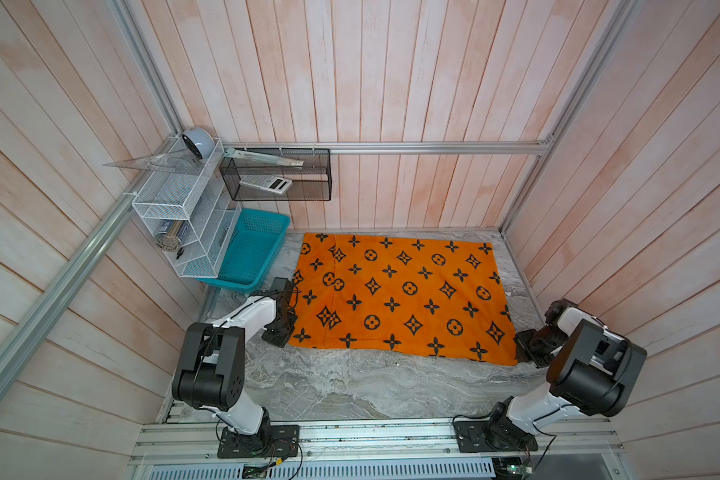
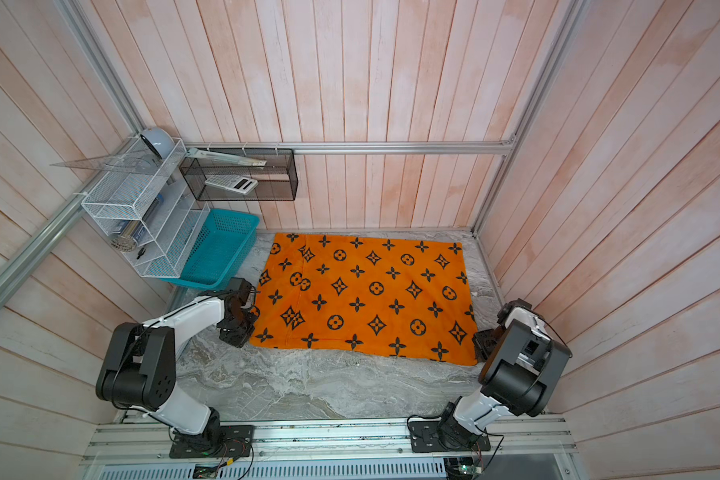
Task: Roll up the pillowcase
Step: Fold the pillowcase at the center of the board.
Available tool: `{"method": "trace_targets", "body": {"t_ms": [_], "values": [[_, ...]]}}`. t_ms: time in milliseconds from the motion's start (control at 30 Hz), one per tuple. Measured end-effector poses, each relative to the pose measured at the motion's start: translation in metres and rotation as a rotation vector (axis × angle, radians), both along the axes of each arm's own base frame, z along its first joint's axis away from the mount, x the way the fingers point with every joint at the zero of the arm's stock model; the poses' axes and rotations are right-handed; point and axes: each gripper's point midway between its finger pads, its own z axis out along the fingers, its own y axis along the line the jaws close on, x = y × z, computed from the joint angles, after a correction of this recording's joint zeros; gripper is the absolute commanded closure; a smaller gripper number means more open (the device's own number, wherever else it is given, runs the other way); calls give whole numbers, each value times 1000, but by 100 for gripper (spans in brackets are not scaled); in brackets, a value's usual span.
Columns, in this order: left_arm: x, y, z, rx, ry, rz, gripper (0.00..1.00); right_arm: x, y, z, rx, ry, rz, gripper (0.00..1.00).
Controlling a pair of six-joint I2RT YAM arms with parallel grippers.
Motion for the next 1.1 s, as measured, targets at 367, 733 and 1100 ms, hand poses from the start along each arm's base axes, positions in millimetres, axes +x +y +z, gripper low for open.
{"method": "trace_targets", "body": {"t_ms": [367, 733, 1100], "values": [[89, -9, 101, -12, -308, -24, 100, 80, -19, 95, -78, -336, -42, 100], [192, -21, 126, -45, -467, -37, 100, 209, -11, 131, -37, -491, -3, 100], [264, -29, 128, -60, -627, -38, 100, 297, -19, 129, -7, -556, -1, 100]]}}
